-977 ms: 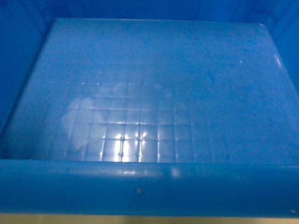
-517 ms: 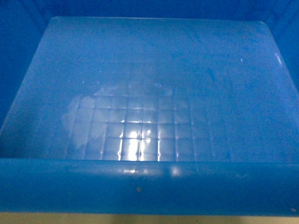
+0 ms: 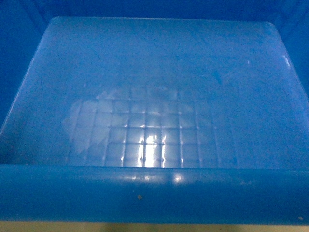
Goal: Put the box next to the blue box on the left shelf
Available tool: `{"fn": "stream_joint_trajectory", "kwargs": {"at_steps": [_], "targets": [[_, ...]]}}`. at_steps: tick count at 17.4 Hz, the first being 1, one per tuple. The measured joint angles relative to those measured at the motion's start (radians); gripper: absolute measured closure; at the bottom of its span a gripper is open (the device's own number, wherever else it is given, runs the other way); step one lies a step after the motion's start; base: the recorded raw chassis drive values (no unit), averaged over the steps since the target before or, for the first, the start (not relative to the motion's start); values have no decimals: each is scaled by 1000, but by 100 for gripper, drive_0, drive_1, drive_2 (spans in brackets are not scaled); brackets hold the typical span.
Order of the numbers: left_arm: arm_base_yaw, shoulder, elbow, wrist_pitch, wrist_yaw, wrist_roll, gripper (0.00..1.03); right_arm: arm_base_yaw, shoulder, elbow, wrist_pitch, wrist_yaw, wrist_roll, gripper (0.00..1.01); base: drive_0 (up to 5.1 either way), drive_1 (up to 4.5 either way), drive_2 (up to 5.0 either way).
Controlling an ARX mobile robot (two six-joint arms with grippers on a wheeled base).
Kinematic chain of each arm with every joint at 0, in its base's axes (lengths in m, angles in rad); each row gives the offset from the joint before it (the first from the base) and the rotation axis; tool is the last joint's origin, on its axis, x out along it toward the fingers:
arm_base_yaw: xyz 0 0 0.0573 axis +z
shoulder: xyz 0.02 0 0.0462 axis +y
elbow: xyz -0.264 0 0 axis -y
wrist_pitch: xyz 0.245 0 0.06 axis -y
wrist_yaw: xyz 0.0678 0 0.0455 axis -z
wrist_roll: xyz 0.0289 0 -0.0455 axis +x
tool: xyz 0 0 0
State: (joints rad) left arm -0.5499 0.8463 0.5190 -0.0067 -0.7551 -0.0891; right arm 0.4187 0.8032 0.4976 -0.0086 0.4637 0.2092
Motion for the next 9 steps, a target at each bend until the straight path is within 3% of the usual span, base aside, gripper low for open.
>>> {"fn": "stream_joint_trajectory", "kwargs": {"at_steps": [9], "targets": [[0, 0, 0, 0, 3, 0, 70, 0, 0, 0, -2, 0, 0, 92, -491, 150, 332]]}}
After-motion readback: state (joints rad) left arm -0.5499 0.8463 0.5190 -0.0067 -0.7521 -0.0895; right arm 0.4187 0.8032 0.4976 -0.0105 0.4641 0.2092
